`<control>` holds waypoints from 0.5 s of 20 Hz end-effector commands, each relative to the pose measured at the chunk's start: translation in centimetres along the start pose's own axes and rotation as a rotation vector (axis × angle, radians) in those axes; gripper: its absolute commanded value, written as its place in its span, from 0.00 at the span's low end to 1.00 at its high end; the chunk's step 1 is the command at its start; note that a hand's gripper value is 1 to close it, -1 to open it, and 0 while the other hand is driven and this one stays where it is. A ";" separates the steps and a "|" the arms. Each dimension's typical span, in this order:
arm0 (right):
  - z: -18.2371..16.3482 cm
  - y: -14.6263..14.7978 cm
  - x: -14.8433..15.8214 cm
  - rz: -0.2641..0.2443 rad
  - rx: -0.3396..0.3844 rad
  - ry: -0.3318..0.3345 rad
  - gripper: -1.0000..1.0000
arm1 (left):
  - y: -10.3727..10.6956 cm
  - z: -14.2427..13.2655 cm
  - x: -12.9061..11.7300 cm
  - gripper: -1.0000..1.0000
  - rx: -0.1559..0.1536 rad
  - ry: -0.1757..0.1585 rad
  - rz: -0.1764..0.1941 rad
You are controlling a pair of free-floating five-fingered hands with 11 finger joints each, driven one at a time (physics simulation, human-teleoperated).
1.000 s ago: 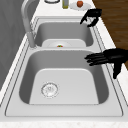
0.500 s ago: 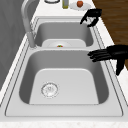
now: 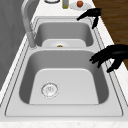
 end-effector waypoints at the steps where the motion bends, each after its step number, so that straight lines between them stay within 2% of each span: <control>1: 0.0 -0.1 -1.0 -0.043 0.007 0.085 0.00 | 0.0 0.0 0.0 0.50 0.000 0.000 0.000; 2: 0.0 -0.1 -1.1 -0.032 0.011 0.111 0.00 | 0.0 0.0 0.0 0.50 0.001 0.001 -0.002; 5: 0.6 -0.6 -1.4 -0.051 0.043 0.161 0.00 | 0.0 0.0 0.0 0.50 0.003 0.002 -0.006; 10: 1.7 -1.5 -2.7 -0.156 0.096 0.125 0.00 | 0.0 0.0 0.0 0.50 0.006 0.004 -0.010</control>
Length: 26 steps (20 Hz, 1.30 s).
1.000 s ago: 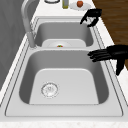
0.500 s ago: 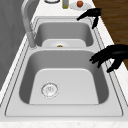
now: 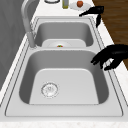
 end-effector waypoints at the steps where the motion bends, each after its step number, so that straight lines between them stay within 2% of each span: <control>1: 0.4 -0.6 -1.2 -0.107 0.063 -0.011 0.00 | 0.0 0.0 0.0 0.50 0.000 0.000 0.000; 10: -0.4 -2.7 -3.9 -0.281 0.147 -0.040 0.00 | 0.0 0.0 0.0 0.50 0.002 0.002 -0.003; 20: -1.6 -4.8 -7.2 -0.437 0.237 -0.061 0.00 | 0.0 0.0 0.0 0.50 0.003 0.003 -0.005; 26: -2.9 -5.7 -8.2 -0.438 0.276 -0.099 0.00 | 0.0 0.0 0.0 0.50 0.004 0.003 -0.005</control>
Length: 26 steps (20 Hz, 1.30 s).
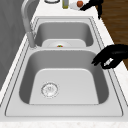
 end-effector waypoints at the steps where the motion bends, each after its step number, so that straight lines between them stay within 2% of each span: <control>1: -0.5 -1.3 -0.3 -0.030 0.044 -0.034 0.00 | 0.0 0.0 0.0 0.50 0.000 0.000 0.000; 5: -1.0 -2.5 -1.5 -0.060 0.066 -0.031 0.00 | 0.0 0.0 0.0 0.50 0.000 0.000 0.000; 9: -1.5 -3.8 -2.9 -0.108 0.068 -0.060 0.00 | 0.0 0.0 0.0 0.50 0.000 0.000 0.000; 18: -2.5 -6.8 -6.3 -0.169 0.077 -0.107 0.00 | 0.0 0.0 0.0 0.50 0.000 0.000 0.000; 22: -2.7 -8.0 -8.1 -0.184 0.082 -0.127 0.00 | 0.0 0.0 0.0 0.50 0.000 0.000 0.000; 24: -2.7 -8.2 -8.5 -0.167 0.078 -0.121 0.00 | 0.0 0.0 0.0 0.50 0.000 0.000 0.000; 25: -2.3 -8.1 -8.4 -0.135 0.071 -0.105 0.00 | 0.0 0.0 0.0 0.50 0.000 0.000 0.000; 26: -2.1 -8.1 -8.8 -0.133 0.062 -0.096 0.00 | 0.0 0.0 0.0 0.50 0.000 0.000 0.000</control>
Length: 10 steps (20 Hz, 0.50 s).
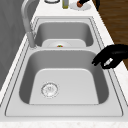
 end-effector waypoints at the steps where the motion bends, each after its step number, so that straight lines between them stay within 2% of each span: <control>1: 0.9 -0.1 -0.7 -0.009 -0.012 0.015 0.00 | 0.0 0.0 0.0 0.50 0.000 0.000 0.000; 4: 0.8 -0.9 -1.4 -0.019 -0.022 0.017 0.00 | 0.0 0.0 0.0 0.50 0.000 0.000 0.000; 10: 1.7 -4.8 -1.9 -0.038 0.041 -0.010 0.00 | 0.0 0.0 0.0 0.50 0.000 0.000 0.000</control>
